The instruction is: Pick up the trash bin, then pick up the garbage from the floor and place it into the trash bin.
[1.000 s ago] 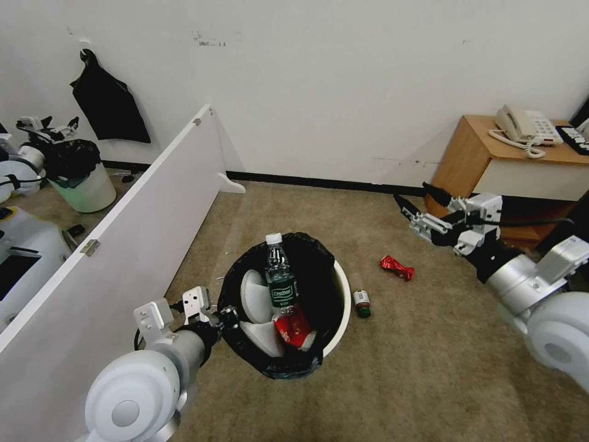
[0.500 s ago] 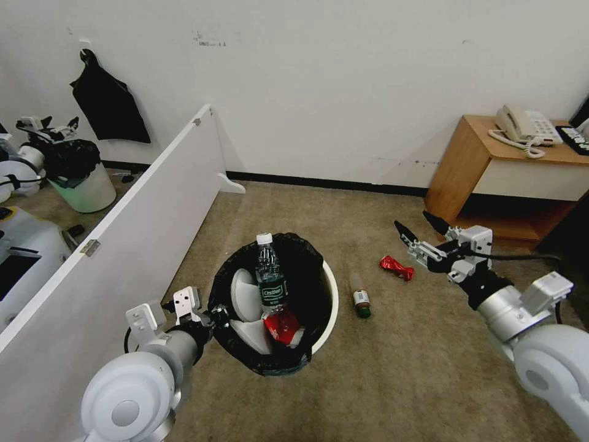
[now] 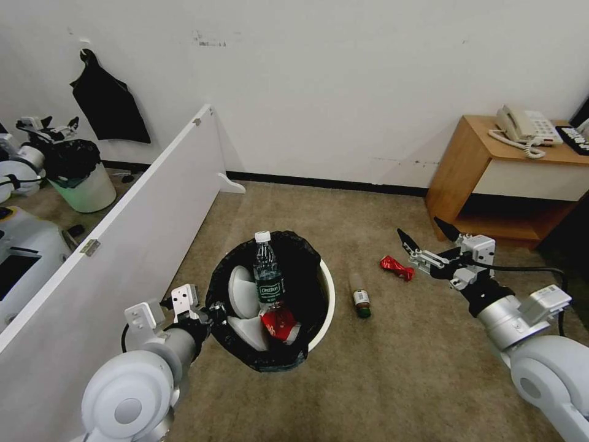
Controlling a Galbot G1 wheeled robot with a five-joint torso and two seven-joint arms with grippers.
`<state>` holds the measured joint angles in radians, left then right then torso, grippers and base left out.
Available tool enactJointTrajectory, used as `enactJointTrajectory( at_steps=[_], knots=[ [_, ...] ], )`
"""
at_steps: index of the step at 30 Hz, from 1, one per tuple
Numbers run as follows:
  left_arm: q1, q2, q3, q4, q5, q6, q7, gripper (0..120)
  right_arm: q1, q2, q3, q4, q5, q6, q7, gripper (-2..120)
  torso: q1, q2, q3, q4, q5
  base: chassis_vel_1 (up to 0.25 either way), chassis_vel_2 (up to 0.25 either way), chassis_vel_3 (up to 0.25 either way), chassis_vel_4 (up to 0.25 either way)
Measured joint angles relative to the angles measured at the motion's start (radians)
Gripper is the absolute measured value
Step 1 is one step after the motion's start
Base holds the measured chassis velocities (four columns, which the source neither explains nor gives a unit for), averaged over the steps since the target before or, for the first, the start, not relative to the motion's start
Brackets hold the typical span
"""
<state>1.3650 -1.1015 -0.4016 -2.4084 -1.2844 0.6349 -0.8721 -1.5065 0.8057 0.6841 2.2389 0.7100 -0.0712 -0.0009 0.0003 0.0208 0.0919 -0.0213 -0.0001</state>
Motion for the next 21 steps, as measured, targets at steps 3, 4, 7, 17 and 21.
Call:
enactJointTrajectory(
  at_steps=[3, 4, 7, 17, 21],
  knots=[
    [-0.002, 0.002, -0.004, 0.0, 0.006, -0.001, 0.005, 1, 0.002, 0.002, -0.001, 0.0, -0.001, 0.0, 0.0, 99, 0.0, 0.0, 0.0, -0.0001, 0.0, 0.0, 0.0, 0.0, 0.0],
    [0.0, 0.002, -0.006, 0.0, 0.014, -0.002, 0.009, 1, 0.001, 0.002, -0.001, 0.002, -0.002, 0.0, 0.0, 100, 0.0, 0.0, 0.0, -0.0001, 0.0001, 0.0, 0.0, 0.0, 0.0],
    [0.003, 0.001, -0.007, 0.0, 0.02, -0.004, 0.012, 1, -0.001, 0.002, -0.001, 0.004, -0.005, 0.0, -0.002, 100, 0.0, 0.0, 0.0, 0.0, 0.0, 0.0, 0.0, 0.0, 0.0],
    [0.0, -0.001, -0.004, 0.0, 0.043, -0.008, 0.022, 1, -0.014, 0.006, 0.01, 0.024, -0.016, -0.01, -0.017, 100, 0.0, 0.0, 0.0, -0.0001, 0.0001, 0.0, 0.0, 0.0, 0.0],
    [0.001, -0.002, -0.004, 0.0, 0.046, -0.009, 0.024, 1, -0.017, 0.008, 0.018, 0.028, -0.015, -0.021, -0.019, 100, 0.0, 0.0, 0.0, -0.0001, 0.0, 0.0, 0.0, 0.0, 0.0]
  ],
)
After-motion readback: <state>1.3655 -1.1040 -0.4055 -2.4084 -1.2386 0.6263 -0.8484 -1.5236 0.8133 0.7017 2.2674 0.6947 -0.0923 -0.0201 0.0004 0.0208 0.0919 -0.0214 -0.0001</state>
